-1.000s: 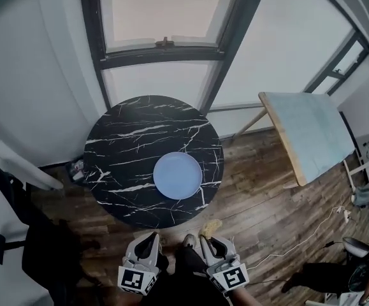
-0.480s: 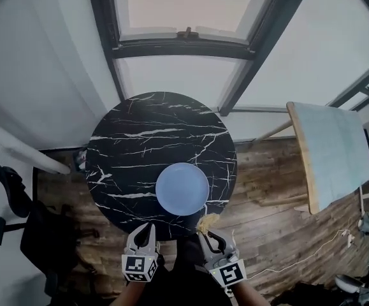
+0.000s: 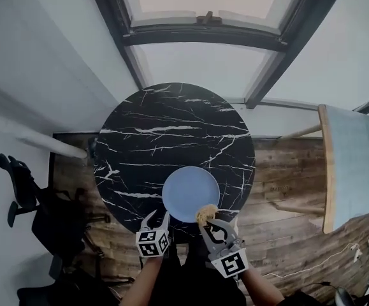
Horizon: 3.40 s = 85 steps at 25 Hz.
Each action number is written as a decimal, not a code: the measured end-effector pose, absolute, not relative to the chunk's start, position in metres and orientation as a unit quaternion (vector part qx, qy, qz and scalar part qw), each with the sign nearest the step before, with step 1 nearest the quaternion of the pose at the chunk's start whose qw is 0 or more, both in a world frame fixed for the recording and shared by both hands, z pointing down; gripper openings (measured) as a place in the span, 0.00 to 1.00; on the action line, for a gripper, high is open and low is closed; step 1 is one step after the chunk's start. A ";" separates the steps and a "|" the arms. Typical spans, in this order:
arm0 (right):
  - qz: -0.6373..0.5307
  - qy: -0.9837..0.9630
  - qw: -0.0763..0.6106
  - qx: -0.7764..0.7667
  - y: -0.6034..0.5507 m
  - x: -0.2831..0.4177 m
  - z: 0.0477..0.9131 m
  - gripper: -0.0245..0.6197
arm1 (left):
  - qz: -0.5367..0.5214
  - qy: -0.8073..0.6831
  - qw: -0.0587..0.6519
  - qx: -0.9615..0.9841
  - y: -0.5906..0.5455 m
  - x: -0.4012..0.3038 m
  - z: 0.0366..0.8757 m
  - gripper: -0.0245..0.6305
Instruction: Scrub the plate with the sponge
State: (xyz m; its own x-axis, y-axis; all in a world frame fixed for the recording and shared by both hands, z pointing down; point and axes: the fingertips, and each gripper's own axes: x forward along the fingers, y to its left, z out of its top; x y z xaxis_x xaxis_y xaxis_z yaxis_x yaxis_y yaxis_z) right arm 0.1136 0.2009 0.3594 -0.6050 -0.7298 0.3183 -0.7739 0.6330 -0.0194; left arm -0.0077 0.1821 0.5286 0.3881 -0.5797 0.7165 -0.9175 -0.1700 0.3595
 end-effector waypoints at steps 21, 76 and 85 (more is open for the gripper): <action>0.092 -0.891 0.232 0.380 0.152 0.078 0.437 0.07 | 0.296 -0.429 0.518 0.678 0.149 0.001 0.642 0.23; 0.056 -0.820 0.549 0.152 0.127 -0.007 0.647 0.07 | 0.289 -0.349 0.549 0.702 0.189 -0.035 0.646 0.09; 0.049 -0.773 0.596 0.210 0.110 0.032 0.648 0.07 | 0.269 -0.358 0.564 0.693 0.188 -0.036 0.646 0.07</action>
State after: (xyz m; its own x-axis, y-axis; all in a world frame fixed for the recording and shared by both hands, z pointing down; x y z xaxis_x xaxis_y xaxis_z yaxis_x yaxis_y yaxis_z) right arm 0.0318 0.1101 0.6484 -0.2009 -0.2672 0.9425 -0.3831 0.9069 0.1754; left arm -0.0355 0.1880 0.6455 0.5981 -0.1934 0.7777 -0.8008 -0.1068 0.5893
